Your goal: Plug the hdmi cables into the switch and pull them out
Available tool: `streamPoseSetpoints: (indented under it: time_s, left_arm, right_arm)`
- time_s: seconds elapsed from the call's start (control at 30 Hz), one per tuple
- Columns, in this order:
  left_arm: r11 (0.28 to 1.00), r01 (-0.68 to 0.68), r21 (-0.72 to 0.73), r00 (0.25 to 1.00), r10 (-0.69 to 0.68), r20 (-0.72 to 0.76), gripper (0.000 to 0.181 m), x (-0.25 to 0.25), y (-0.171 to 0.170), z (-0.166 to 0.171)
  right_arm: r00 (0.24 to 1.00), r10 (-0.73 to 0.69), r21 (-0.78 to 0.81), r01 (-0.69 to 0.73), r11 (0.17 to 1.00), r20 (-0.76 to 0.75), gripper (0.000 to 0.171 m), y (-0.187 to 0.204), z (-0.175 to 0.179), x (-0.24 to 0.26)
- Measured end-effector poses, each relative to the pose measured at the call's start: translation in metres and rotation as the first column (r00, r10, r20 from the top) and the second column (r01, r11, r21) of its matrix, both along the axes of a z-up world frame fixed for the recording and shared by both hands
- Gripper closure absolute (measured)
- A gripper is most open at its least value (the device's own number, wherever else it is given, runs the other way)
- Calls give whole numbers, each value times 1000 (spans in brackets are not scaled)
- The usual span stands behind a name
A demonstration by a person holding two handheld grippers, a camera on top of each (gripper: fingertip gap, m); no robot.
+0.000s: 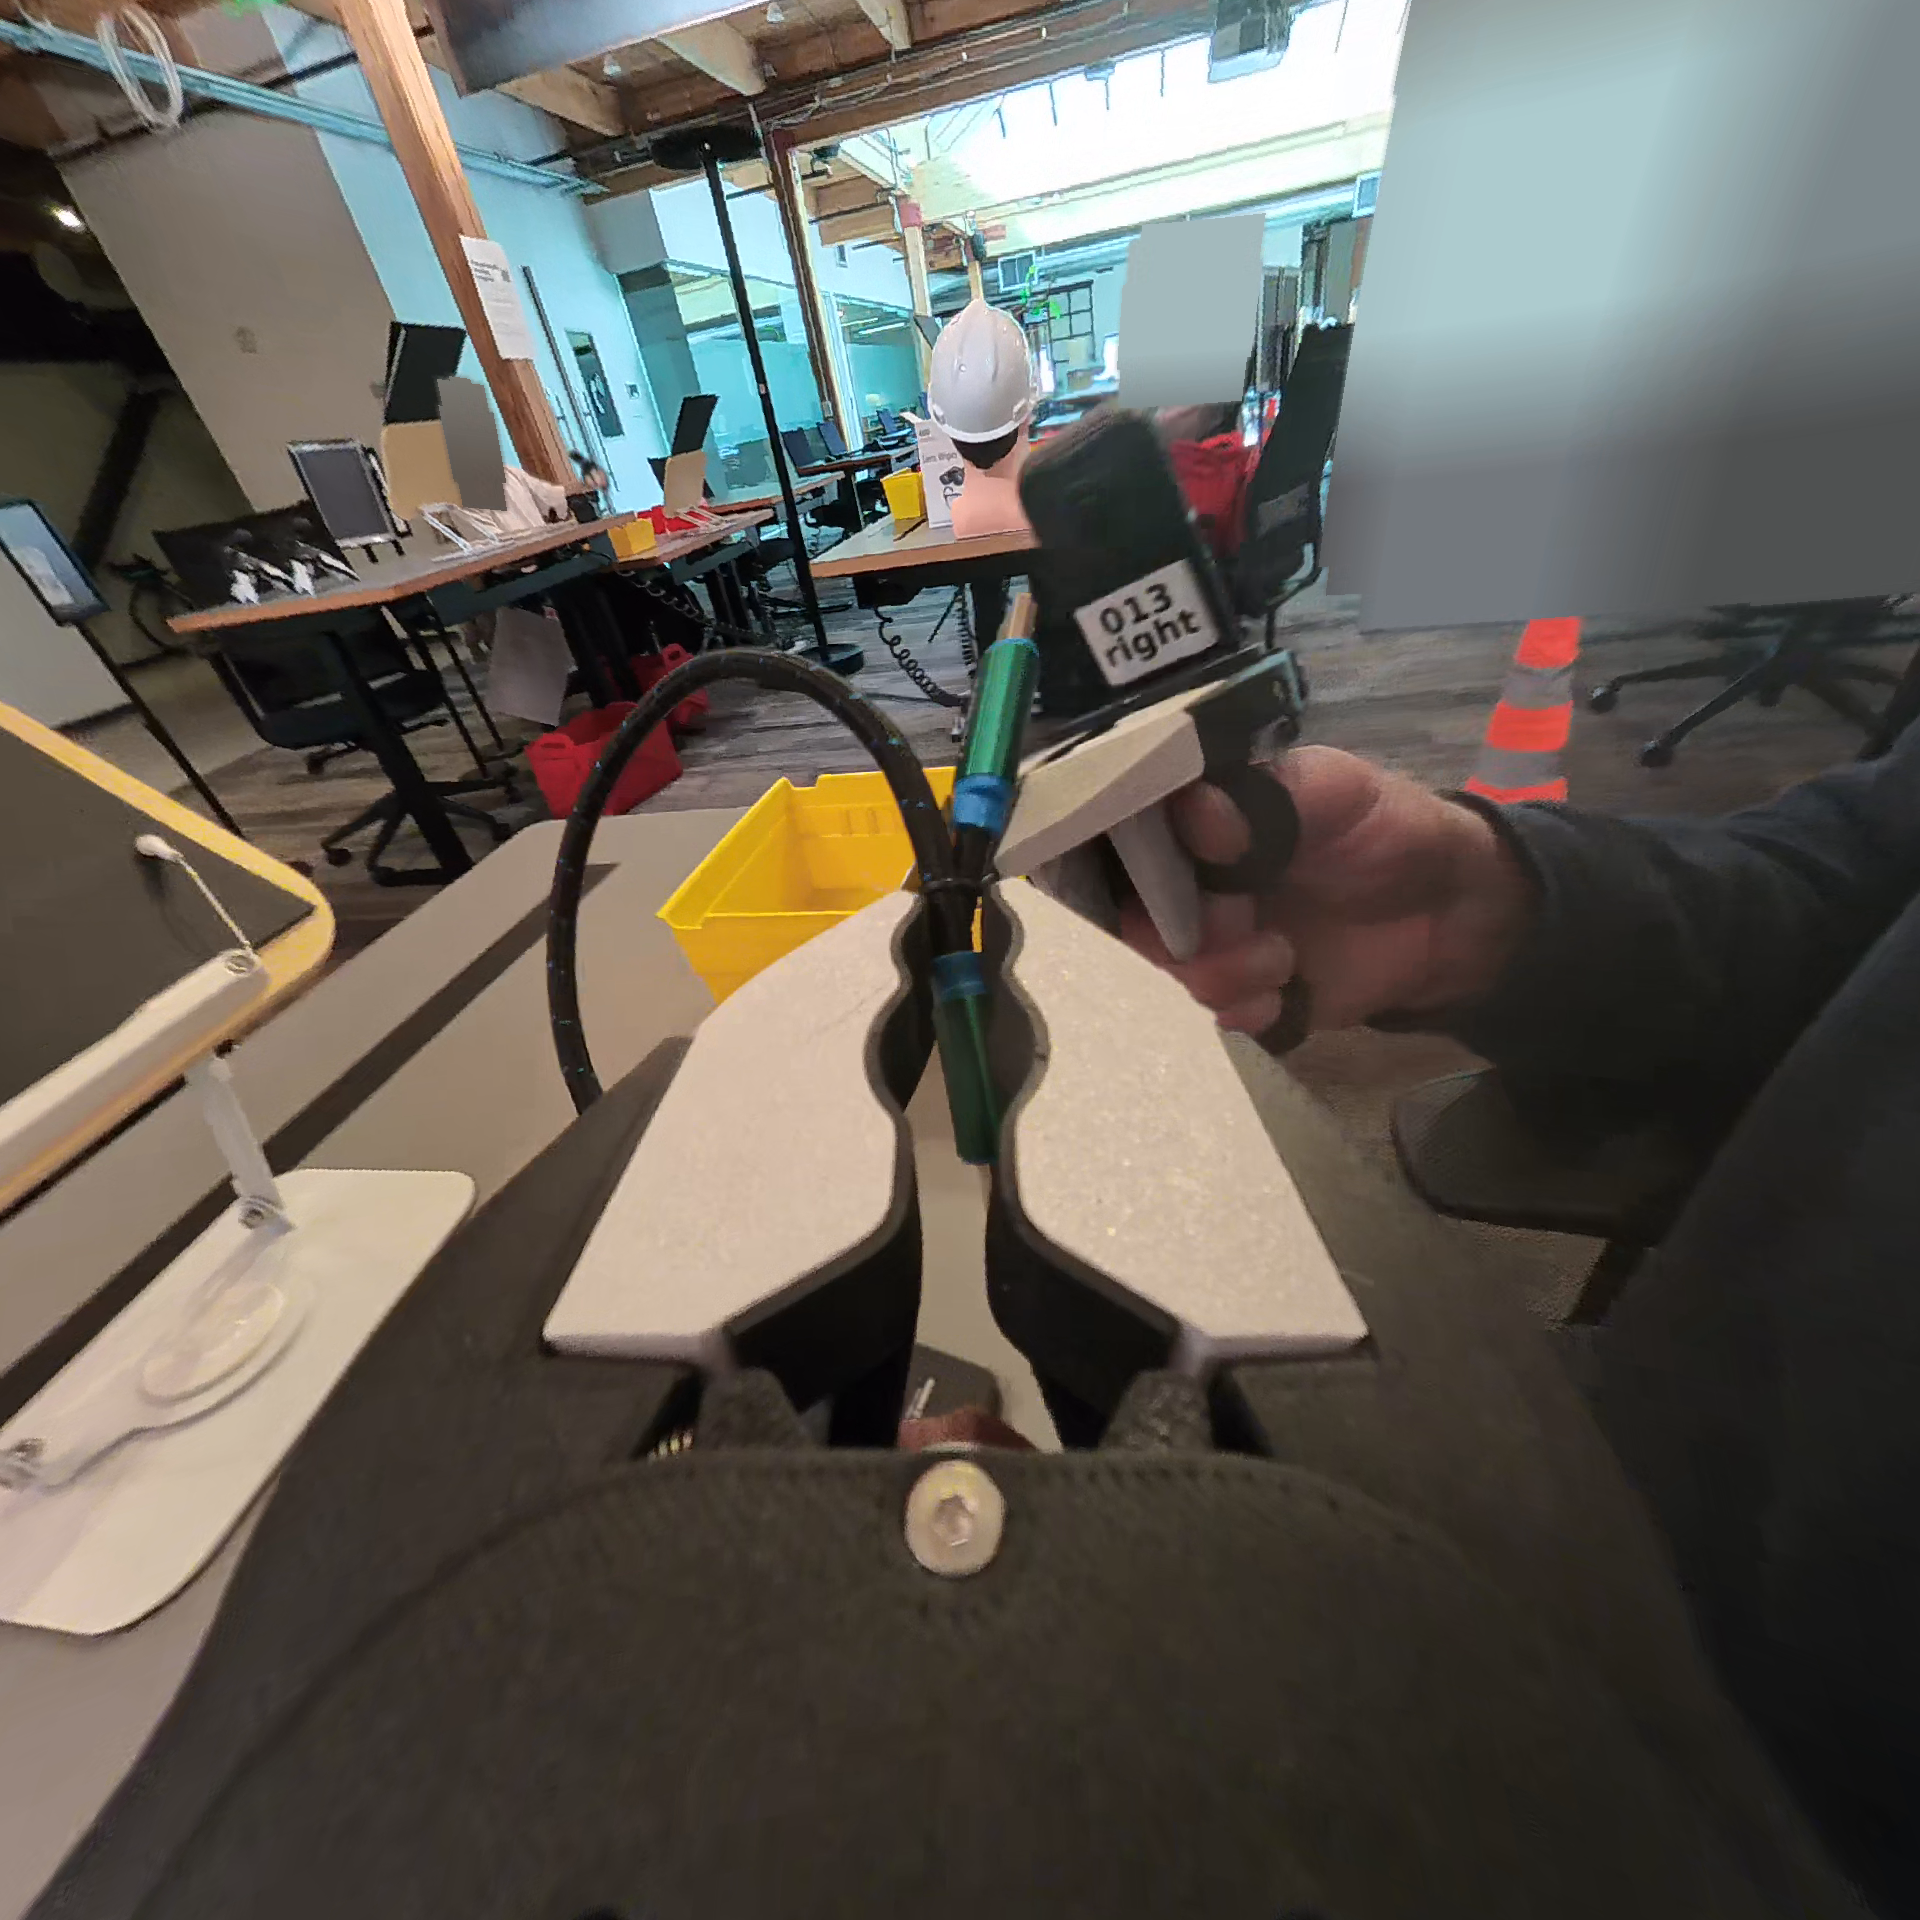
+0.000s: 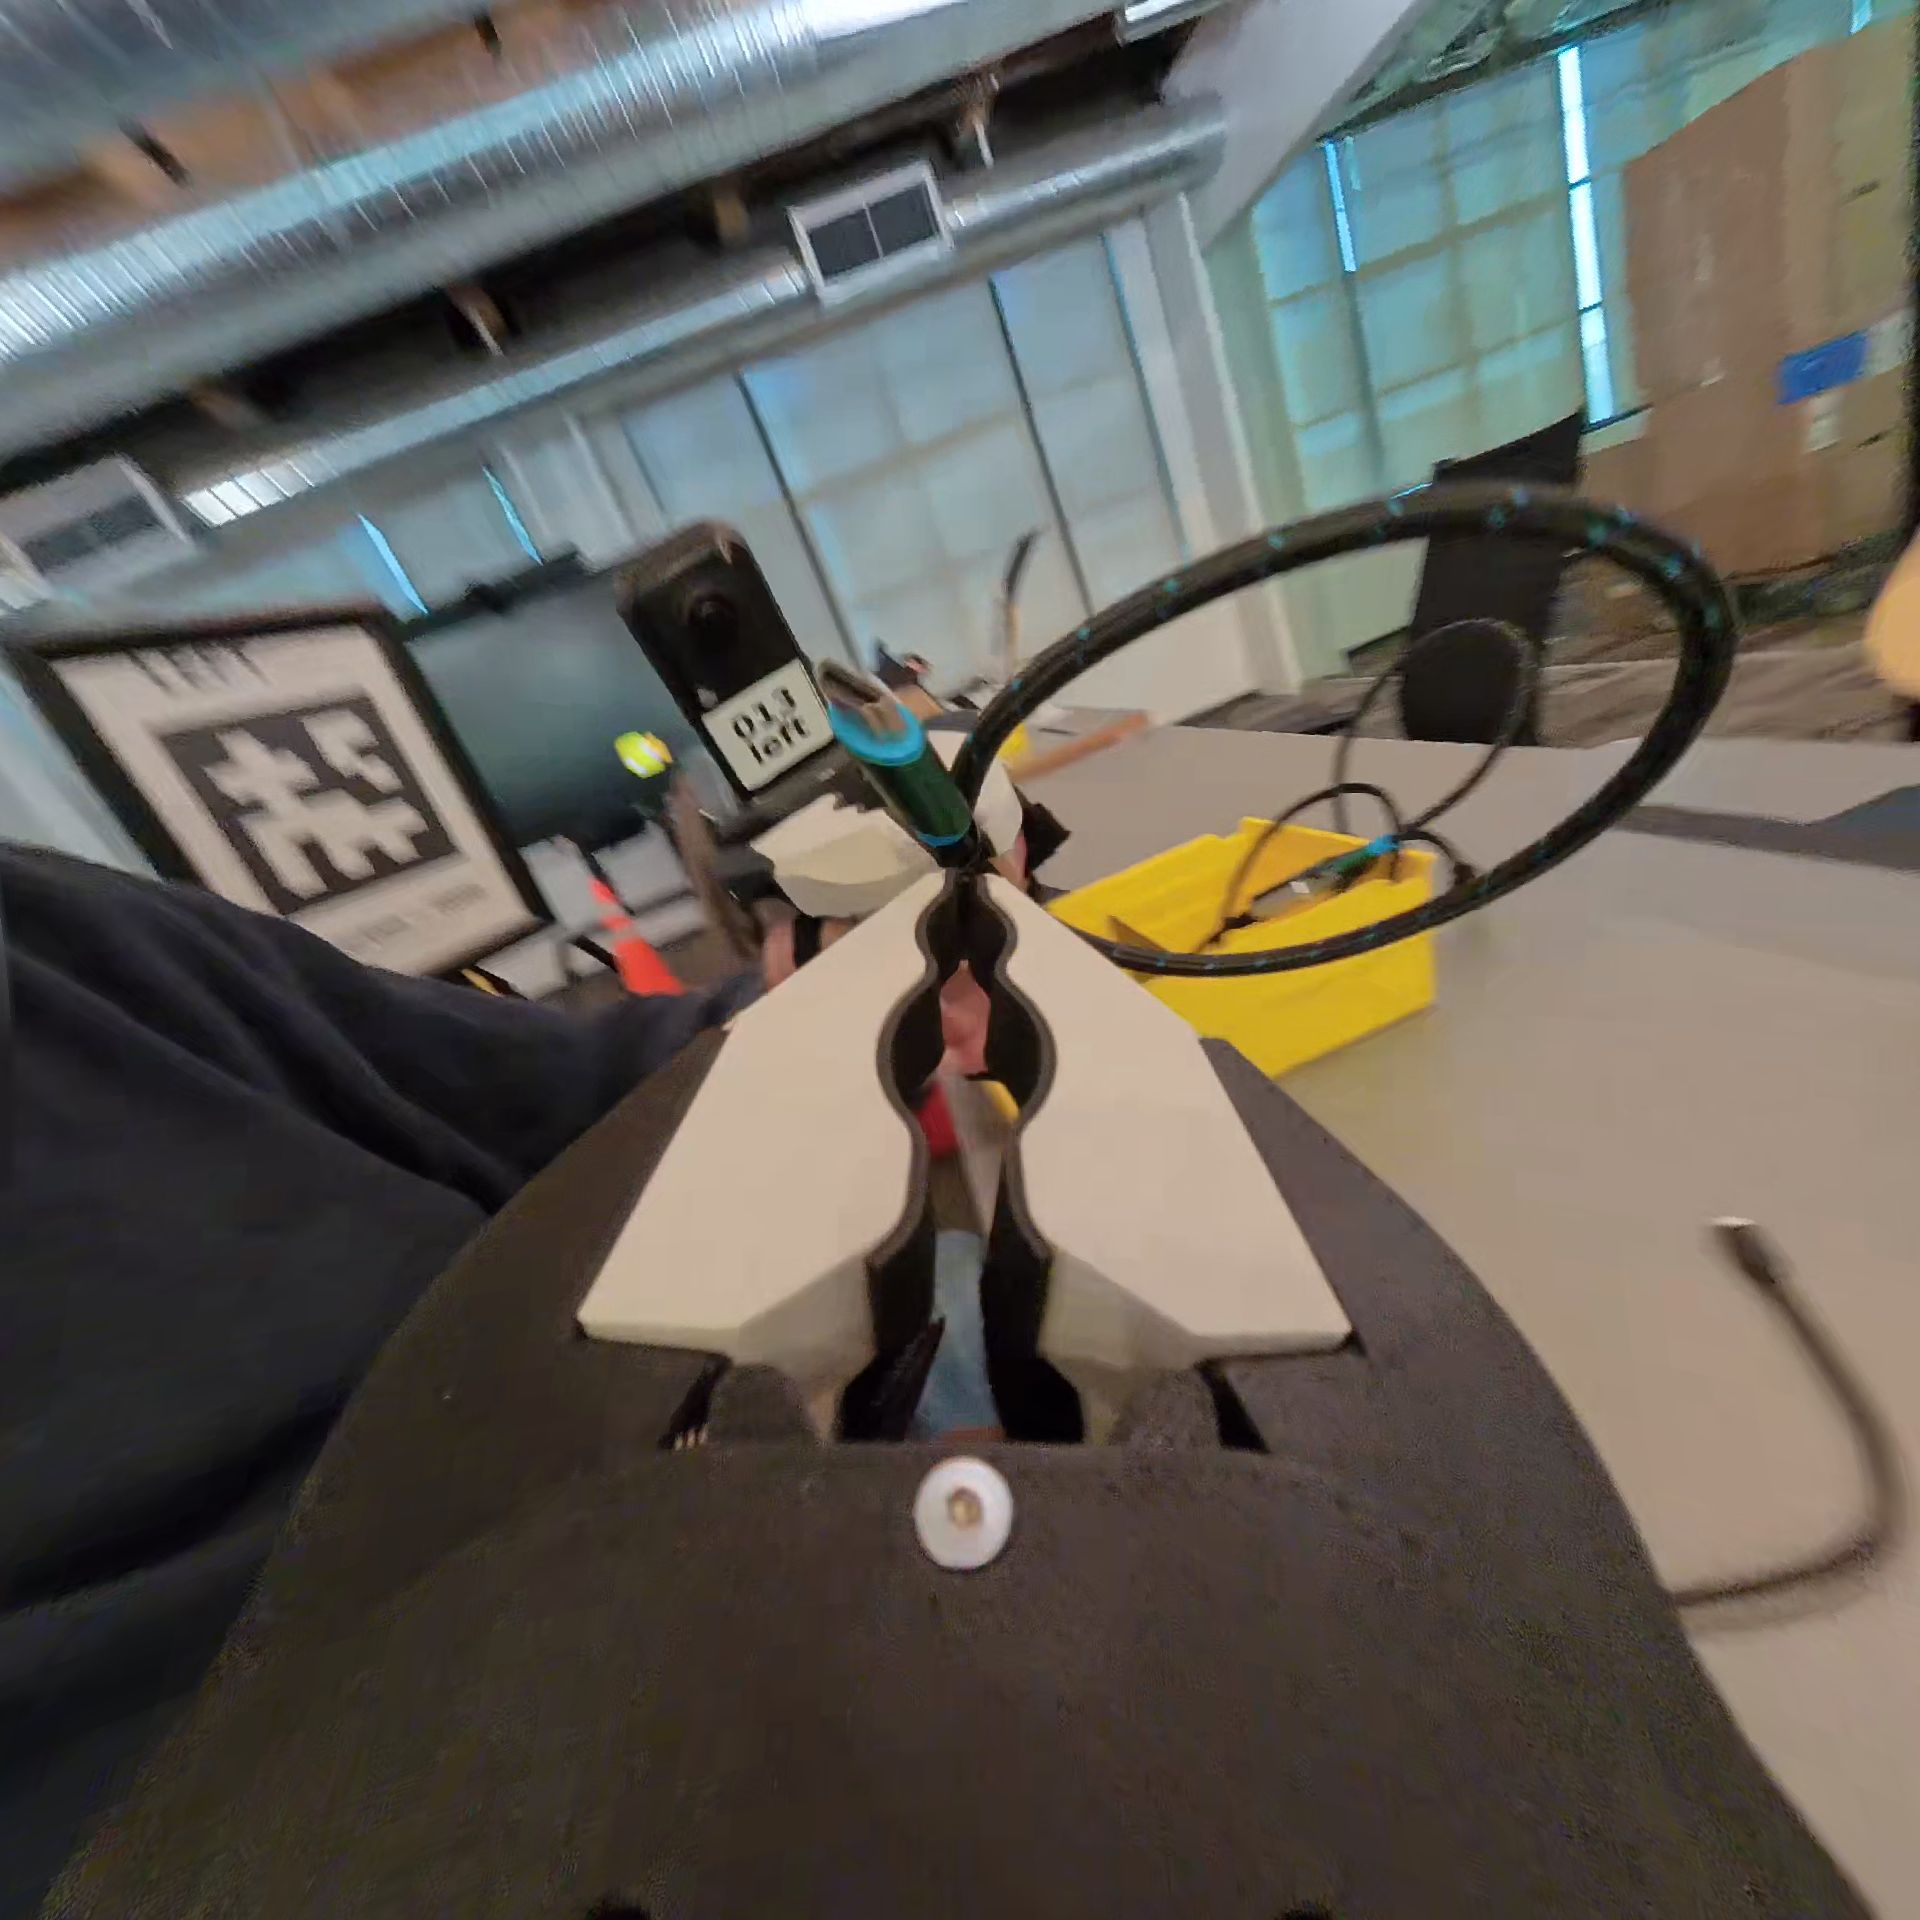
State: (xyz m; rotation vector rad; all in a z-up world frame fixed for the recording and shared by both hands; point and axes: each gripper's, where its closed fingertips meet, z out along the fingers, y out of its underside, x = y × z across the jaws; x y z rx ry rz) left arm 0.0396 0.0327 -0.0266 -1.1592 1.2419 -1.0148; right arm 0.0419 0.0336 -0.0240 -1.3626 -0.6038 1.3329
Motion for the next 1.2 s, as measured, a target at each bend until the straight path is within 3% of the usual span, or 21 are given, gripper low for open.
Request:
streamPoseSetpoints:
  time_s: [0.17, 0.33, 0.43, 0.5, 0.6, 0.7, 0.77, 0.93, 1.2]
  left_arm:
    - [997, -16, 76, 1000, 17, -8, 173, -2, -3, 3]
    - [995, 5, 98, 1000, -5, -1, 173, -1, -9, 5]
    - [995, 30, 94, 999, -33, 28, 173, -1, -13, 9]
    - [997, 32, 66, 999, -34, 30, 173, -2, -12, 8]
    - [999, 44, 0, 998, -44, 45, 173, -1, -10, 6]
    - [999, 38, -38, 999, -36, 40, 173, -1, -6, 5]
    - [995, 45, -87, 998, -40, 53, 173, -2, -3, 6]
    - [983, 62, -171, 997, -52, 63, 174, -2, 2, 3]
    - [971, 77, -226, 997, -68, 44, 174, 3, 1, -4]
  right_arm:
    - [956, 135, -148, -178, 973, -258, 171, -4, 3, 0]
    - [913, 181, -157, -253, 955, -365, 171, -12, 7, 2]
    - [848, 226, -165, -340, 926, -479, 171, -16, 13, 4]
    - [851, 210, -185, -333, 925, -481, 171, -14, 9, 2]
    - [913, 178, -137, -243, 960, -367, 171, -13, 6, 1]
    - [986, 76, -29, -81, 996, -147, 170, -10, -4, 0]
    - [999, -45, 88, 43, 995, 27, 159, -7, -10, -1]
    - [903, -309, 394, 178, 901, 298, 161, -5, -13, -5]
    - [698, -582, 661, 206, 721, 417, 166, 2, -14, 1]
